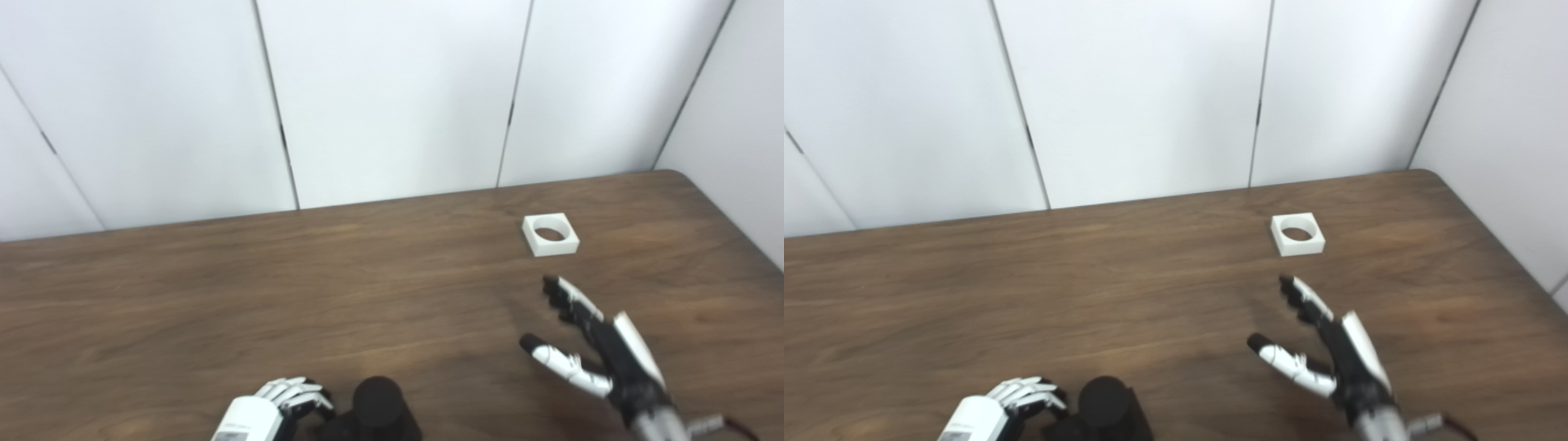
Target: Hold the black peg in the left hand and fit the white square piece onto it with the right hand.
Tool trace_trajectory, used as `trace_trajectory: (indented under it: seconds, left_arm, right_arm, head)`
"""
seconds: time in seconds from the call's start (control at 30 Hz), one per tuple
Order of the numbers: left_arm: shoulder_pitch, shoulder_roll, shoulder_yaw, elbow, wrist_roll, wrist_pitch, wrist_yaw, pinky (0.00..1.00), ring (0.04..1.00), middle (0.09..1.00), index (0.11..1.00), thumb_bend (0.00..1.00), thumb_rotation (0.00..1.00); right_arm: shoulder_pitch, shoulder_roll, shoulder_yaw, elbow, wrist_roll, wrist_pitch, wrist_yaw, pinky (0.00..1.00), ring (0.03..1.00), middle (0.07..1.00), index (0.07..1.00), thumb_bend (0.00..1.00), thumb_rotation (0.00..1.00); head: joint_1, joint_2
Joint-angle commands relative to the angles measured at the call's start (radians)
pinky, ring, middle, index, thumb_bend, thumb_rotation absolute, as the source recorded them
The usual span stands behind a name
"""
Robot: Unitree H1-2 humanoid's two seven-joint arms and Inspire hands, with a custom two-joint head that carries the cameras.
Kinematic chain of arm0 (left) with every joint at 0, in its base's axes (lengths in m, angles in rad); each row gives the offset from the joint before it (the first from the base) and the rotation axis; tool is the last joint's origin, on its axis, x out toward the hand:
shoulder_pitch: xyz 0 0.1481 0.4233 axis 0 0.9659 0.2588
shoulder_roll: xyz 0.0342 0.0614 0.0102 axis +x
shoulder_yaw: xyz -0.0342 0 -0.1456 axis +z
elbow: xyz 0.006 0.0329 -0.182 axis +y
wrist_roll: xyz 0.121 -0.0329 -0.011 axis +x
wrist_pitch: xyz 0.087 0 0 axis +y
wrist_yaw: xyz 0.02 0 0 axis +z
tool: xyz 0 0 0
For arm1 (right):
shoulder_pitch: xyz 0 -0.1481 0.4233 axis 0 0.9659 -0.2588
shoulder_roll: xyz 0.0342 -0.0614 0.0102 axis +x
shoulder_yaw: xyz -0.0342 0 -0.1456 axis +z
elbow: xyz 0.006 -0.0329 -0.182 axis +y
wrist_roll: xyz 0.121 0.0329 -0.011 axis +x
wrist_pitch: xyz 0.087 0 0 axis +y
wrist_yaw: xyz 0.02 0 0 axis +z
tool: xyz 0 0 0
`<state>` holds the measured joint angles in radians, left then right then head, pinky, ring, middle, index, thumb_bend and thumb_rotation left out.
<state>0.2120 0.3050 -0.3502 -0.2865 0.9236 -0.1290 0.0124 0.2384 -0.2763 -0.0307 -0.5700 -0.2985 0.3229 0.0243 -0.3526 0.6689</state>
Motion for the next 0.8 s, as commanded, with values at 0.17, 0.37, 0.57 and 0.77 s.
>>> trace_trajectory:
  seconds: [0.17, 0.37, 0.57, 0.77]
  left_arm:
    - [0.016, 0.024, 0.013, 0.015, 0.018, -0.012, 0.001, 0.80, 0.790, 0.726, 0.486, 0.52, 0.04]
    - [0.019, 0.036, 0.026, 0.026, 0.011, -0.022, -0.006, 0.81, 0.789, 0.727, 0.487, 0.52, 0.04]
    - [0.024, 0.040, 0.037, 0.038, 0.003, -0.043, 0.003, 0.80, 0.788, 0.731, 0.487, 0.52, 0.04]
    - [0.029, 0.039, 0.041, 0.044, 0.000, -0.053, 0.013, 0.80, 0.787, 0.729, 0.486, 0.52, 0.04]
  right_arm:
    - [-0.201, -0.160, -0.003, 0.001, -0.145, 0.135, 0.122, 0.95, 0.963, 0.945, 0.912, 0.79, 0.26]
    - [-0.352, -0.245, -0.025, 0.135, -0.188, 0.146, 0.199, 0.94, 0.982, 0.959, 0.893, 0.84, 0.22]
    - [-0.456, -0.288, -0.010, 0.287, -0.227, 0.137, 0.212, 0.89, 0.973, 0.951, 0.885, 0.86, 0.25]
    - [-0.544, -0.313, 0.013, 0.437, -0.242, 0.100, 0.191, 0.88, 0.975, 0.946, 0.871, 0.88, 0.23]
  head:
    - [-0.075, -0.024]
    - [-0.123, -0.039]
    - [-0.148, -0.049]
    - [-0.160, -0.056]
